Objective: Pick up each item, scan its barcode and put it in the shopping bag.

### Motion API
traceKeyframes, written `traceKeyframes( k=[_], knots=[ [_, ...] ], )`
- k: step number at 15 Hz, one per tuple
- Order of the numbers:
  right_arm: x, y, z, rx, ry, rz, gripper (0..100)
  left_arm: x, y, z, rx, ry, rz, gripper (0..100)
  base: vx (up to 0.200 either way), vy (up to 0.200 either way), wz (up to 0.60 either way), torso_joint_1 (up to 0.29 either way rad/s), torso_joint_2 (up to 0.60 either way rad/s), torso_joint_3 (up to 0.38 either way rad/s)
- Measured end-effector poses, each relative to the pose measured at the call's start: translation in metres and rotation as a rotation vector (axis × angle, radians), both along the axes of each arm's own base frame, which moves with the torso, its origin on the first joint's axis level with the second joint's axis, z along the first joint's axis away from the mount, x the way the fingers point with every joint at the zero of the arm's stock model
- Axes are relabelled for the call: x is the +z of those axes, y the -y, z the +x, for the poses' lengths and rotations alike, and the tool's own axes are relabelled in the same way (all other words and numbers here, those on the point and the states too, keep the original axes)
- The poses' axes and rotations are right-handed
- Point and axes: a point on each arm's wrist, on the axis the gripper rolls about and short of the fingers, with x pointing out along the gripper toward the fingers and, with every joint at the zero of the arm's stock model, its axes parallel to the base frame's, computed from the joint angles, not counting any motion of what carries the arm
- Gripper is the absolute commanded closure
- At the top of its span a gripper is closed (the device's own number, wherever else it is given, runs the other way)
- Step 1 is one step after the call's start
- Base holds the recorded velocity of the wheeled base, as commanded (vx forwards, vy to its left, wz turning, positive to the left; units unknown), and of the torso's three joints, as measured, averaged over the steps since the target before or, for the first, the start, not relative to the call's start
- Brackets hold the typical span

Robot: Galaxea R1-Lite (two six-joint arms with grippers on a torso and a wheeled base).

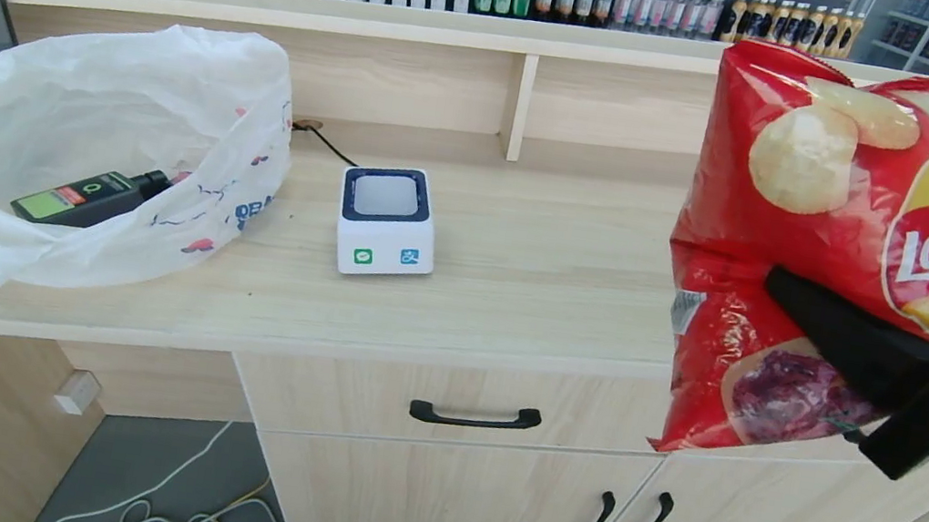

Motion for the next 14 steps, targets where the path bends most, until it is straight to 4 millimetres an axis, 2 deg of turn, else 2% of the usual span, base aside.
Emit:
traceKeyframes(
  k=[2, 6, 8, 11, 14],
  knots=[
    [-0.006, 0.002, 0.001, -0.006, -0.025, 0.023, 100, 0.000, 0.000, 0.000, 0.001, 0.001, -0.004, 0, 0.000, 0.000, 0.00, 0.000, 0.00, 0.000],
    [-0.005, 0.014, 0.013, -0.098, 0.003, 0.076, 100, 0.000, 0.000, 0.000, 0.001, 0.001, -0.010, 0, 0.000, 0.000, 0.00, 0.000, 0.00, 0.000],
    [-0.011, 0.016, 0.017, -0.100, -0.013, 0.074, 100, 0.000, 0.000, 0.000, 0.002, 0.000, -0.014, 0, 0.000, 0.200, 0.00, 0.002, 0.00, 0.002],
    [-0.011, 0.015, 0.018, -0.001, -0.007, 0.061, 100, 0.000, 0.000, 0.000, 0.003, 0.000, -0.013, 0, 0.000, 0.200, 0.00, -0.001, 0.00, 0.001],
    [-0.010, 0.018, 0.022, -0.015, -0.024, 0.106, 100, 0.000, 0.000, 0.000, 0.003, 0.000, -0.012, 0, 0.000, 0.200, 0.00, 0.014, 0.01, 0.004]
  ],
)
